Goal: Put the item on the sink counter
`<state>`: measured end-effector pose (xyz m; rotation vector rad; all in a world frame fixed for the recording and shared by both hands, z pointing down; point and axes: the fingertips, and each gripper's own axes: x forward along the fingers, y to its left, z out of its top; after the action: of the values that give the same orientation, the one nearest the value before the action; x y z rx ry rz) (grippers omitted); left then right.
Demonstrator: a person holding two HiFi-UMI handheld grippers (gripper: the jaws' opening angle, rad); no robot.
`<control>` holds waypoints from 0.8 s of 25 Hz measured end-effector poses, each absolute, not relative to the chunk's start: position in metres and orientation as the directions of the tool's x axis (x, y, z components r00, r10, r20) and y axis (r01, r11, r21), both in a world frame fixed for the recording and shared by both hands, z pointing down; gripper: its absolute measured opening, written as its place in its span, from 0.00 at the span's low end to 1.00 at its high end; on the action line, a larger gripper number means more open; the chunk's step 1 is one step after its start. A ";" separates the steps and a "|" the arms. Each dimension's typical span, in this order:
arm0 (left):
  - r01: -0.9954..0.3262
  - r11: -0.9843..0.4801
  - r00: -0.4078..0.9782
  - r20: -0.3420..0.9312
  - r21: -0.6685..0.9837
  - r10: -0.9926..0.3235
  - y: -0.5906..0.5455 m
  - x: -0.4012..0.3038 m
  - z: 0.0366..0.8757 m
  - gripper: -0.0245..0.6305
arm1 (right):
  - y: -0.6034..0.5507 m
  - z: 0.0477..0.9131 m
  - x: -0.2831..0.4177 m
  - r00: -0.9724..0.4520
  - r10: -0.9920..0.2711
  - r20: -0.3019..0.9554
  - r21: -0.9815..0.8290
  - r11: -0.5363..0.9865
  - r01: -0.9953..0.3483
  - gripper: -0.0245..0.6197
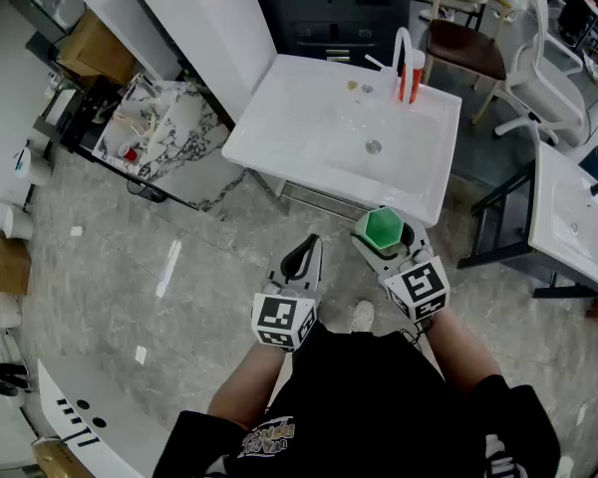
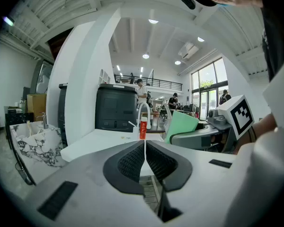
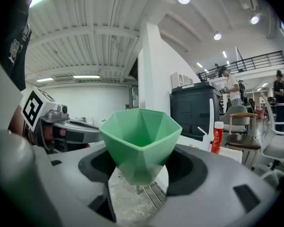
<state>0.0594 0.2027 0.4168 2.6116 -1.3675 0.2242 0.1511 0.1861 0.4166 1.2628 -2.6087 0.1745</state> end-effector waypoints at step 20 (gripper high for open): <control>-0.833 -0.545 0.551 0.207 0.092 -0.808 0.201 0.042 0.409 0.07 | 0.185 0.409 0.130 -0.627 -0.736 0.254 0.007 0.650 -0.760 0.59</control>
<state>0.0420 0.2011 0.4094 2.6056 -1.3932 0.2079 0.1299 0.1848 0.4093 1.2147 -2.6347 0.1472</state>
